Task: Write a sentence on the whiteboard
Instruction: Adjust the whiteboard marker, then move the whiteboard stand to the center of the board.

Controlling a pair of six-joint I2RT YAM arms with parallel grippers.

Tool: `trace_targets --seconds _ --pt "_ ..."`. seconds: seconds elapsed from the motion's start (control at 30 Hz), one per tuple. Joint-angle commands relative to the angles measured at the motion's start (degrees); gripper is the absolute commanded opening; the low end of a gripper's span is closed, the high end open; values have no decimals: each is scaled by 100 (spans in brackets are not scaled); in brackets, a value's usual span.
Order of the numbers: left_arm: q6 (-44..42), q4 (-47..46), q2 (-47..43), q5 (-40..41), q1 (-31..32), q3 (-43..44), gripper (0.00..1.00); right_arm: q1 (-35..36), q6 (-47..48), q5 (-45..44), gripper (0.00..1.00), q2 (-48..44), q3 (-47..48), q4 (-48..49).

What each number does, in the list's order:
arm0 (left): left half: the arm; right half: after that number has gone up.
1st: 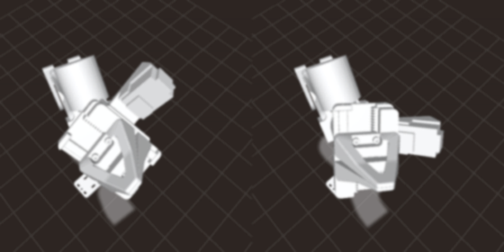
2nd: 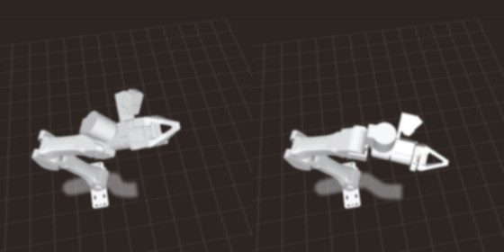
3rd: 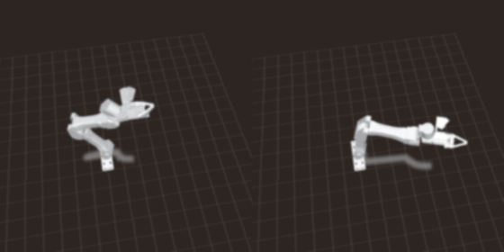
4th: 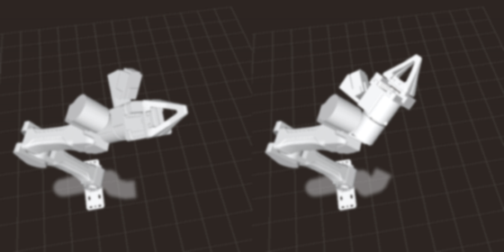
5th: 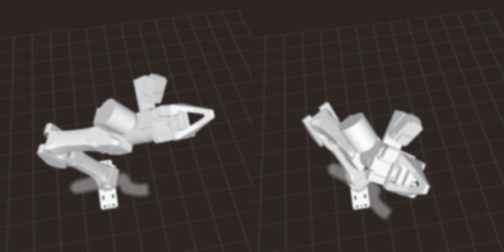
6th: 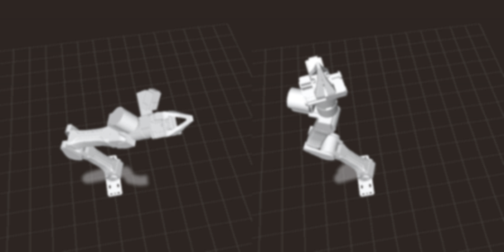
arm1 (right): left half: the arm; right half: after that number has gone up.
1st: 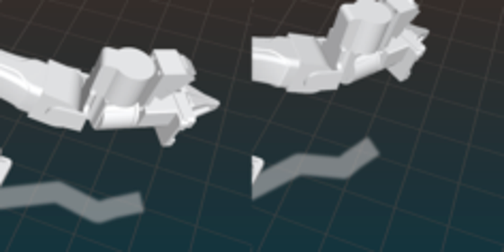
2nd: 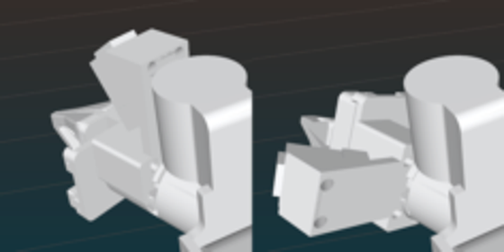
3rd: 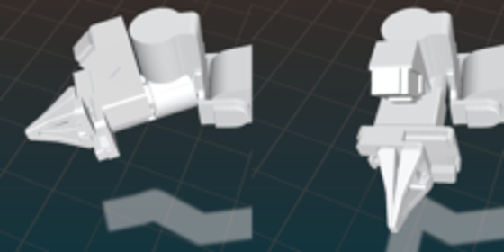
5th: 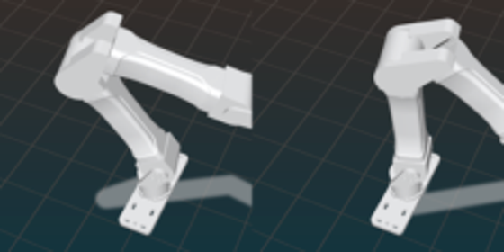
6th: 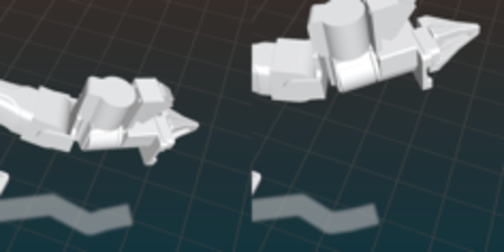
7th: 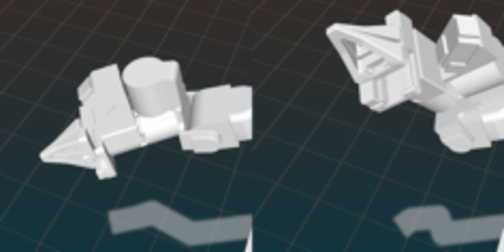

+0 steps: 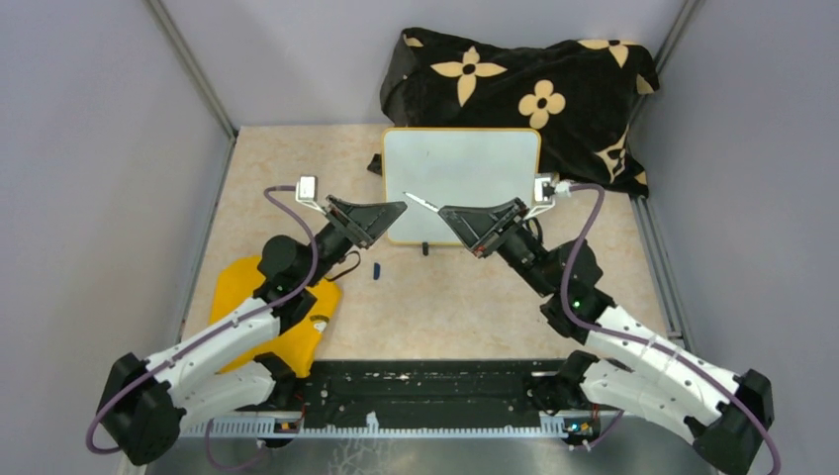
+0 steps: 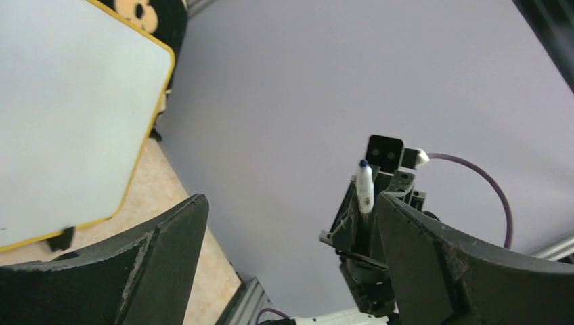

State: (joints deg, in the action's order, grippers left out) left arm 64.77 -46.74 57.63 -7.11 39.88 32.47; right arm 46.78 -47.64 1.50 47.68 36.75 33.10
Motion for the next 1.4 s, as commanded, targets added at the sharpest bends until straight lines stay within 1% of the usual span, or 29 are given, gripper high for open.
trace_targets --seconds 0.0,0.03,0.07,0.2,0.27,0.33,0.43,0.57,0.8,0.9,1.0,1.13,1.37 --pt "-1083 1413 -752 751 7 82 99 -13 962 -863 0 -747 269 -1435" --pt "-1428 2082 -892 963 3 213 99 -13 1184 -1089 0 -884 350 -1879" --pt "-1775 2526 -965 1121 9 367 99 -14 1395 -1339 0 -990 445 -2295" --pt "-3230 4025 -874 1535 8 1054 99 -11 2211 -2180 0 -1164 809 -3820" --pt "-3765 4578 -690 1711 5 1363 99 -12 2471 -2541 0 -1127 970 -4382" --pt "-4378 5010 -468 1675 8 1596 99 -11 2631 -2794 0 -1088 1061 -4763" --pt "-4889 5270 -135 1572 3 1818 99 -14 2737 -2907 0 -1060 1050 -5066" --pt "-5018 5112 335 1613 9 1953 99 -14 2720 -2883 0 -978 950 -5188" --pt "-4985 4408 1255 1437 5 2100 99 -14 2672 -2978 0 -1092 633 -5057" --pt "-5158 4166 1541 1433 2 2234 99 -12 2750 -3049 0 -1086 562 -5000" --pt "-5388 3838 1655 1326 -4 2229 99 -11 2859 -3048 0 -1107 450 -4885" --pt "-5655 3442 1757 1337 -10 2009 99 -16 2988 -2894 0 -1217 202 -4542" --pt "-5555 2868 1656 1239 -55 1370 99 -138 3064 -2472 0 -1240 -37 -4130"
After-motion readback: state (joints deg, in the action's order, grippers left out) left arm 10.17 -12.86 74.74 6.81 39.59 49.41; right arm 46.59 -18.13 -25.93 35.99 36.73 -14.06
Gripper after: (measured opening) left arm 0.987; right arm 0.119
